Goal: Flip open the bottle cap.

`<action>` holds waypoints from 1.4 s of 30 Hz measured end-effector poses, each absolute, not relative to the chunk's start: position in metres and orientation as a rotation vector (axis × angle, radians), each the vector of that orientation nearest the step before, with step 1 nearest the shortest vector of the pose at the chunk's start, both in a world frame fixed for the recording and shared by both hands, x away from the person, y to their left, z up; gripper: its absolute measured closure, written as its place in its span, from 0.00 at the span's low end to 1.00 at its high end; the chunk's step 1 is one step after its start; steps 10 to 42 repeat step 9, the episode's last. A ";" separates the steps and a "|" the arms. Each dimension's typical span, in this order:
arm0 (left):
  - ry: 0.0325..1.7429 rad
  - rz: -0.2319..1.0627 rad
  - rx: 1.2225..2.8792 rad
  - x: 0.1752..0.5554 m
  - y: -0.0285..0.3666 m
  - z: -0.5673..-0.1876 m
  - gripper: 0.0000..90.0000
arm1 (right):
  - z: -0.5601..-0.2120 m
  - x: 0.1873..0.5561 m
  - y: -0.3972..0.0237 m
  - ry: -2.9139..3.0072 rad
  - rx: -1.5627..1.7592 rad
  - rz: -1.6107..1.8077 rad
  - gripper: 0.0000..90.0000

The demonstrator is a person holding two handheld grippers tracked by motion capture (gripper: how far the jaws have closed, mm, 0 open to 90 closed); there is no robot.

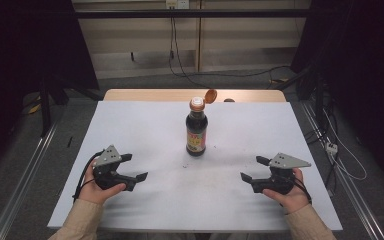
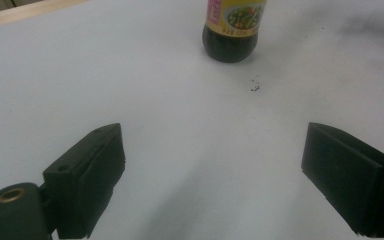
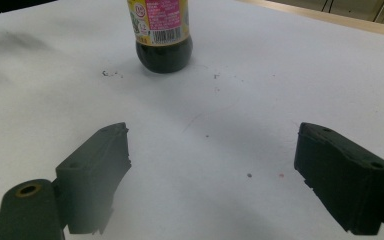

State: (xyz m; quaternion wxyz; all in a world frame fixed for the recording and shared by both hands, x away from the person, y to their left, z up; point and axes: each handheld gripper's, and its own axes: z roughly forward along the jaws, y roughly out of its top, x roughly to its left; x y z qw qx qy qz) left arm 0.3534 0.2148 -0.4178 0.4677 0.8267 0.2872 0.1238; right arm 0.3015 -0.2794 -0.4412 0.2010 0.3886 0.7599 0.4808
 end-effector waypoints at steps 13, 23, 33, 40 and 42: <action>0.720 0.308 2.007 0.351 0.217 -0.419 0.10 | -0.446 0.299 -0.279 2.121 1.086 1.350 0.15; 0.720 0.308 2.007 0.351 0.217 -0.419 0.10 | -0.446 0.299 -0.279 2.121 1.086 1.350 0.15; 0.720 0.308 2.007 0.351 0.217 -0.419 0.10 | -0.446 0.299 -0.279 2.121 1.086 1.350 0.15; 0.720 0.308 2.007 0.351 0.217 -0.419 0.10 | -0.446 0.299 -0.279 2.121 1.086 1.350 0.15; 0.720 0.308 2.007 0.351 0.217 -0.419 0.10 | -0.446 0.299 -0.279 2.121 1.086 1.350 0.15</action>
